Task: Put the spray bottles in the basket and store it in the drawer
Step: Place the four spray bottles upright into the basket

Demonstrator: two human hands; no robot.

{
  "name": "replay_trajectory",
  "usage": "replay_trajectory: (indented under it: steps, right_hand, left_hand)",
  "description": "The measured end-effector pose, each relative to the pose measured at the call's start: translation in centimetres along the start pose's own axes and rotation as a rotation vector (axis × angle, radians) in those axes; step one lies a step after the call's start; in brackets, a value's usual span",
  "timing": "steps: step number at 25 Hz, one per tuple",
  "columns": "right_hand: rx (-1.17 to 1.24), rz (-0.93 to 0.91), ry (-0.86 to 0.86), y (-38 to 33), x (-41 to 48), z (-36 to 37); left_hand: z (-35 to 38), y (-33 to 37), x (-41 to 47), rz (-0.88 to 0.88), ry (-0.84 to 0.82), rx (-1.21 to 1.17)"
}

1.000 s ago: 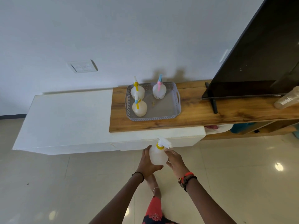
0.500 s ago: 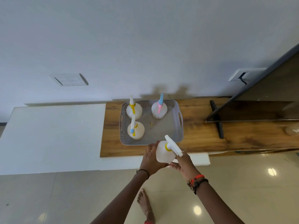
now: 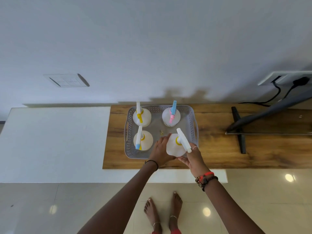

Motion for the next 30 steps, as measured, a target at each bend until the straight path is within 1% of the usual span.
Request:
replay_trajectory:
  steps: [4, 10, 16, 20, 26, 30]
  right_hand:
    - [0.068, 0.043, 0.005, -0.3, 1.8, 0.5]
    - [0.090, 0.098, 0.004, -0.6, 4.8, 0.5]
    - [0.038, 0.077, 0.028, -0.2, 6.4, 0.6]
    - [-0.006, 0.048, 0.040, 0.0, 7.3, 0.5]
    - [0.002, 0.056, 0.044, -0.1, 7.7, 0.6]
    - [-0.102, 0.058, 0.039, -0.3, 7.8, 0.3]
  left_hand:
    - [0.4, -0.2, 2.4, -0.006, -0.065, -0.012]
    - [1.4, -0.3, 4.8, -0.148, -0.059, -0.115]
    - [1.9, -1.0, 6.7, -0.127, -0.109, -0.126]
    - [2.0, -1.4, 7.1, -0.131, -0.107, -0.115]
    - [2.2, -1.6, 7.1, -0.141, -0.113, -0.109]
    - [2.4, -1.5, 6.8, -0.154, -0.109, -0.106]
Point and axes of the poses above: each hand's wrist, its own x-axis towards the middle knuckle, its own z-axis out of the palm, y = z × x, the point moved 1 cm from there along x, towards the middle knuckle, and after that the axes turned 14 degrees about x, right-handed, at the moved point
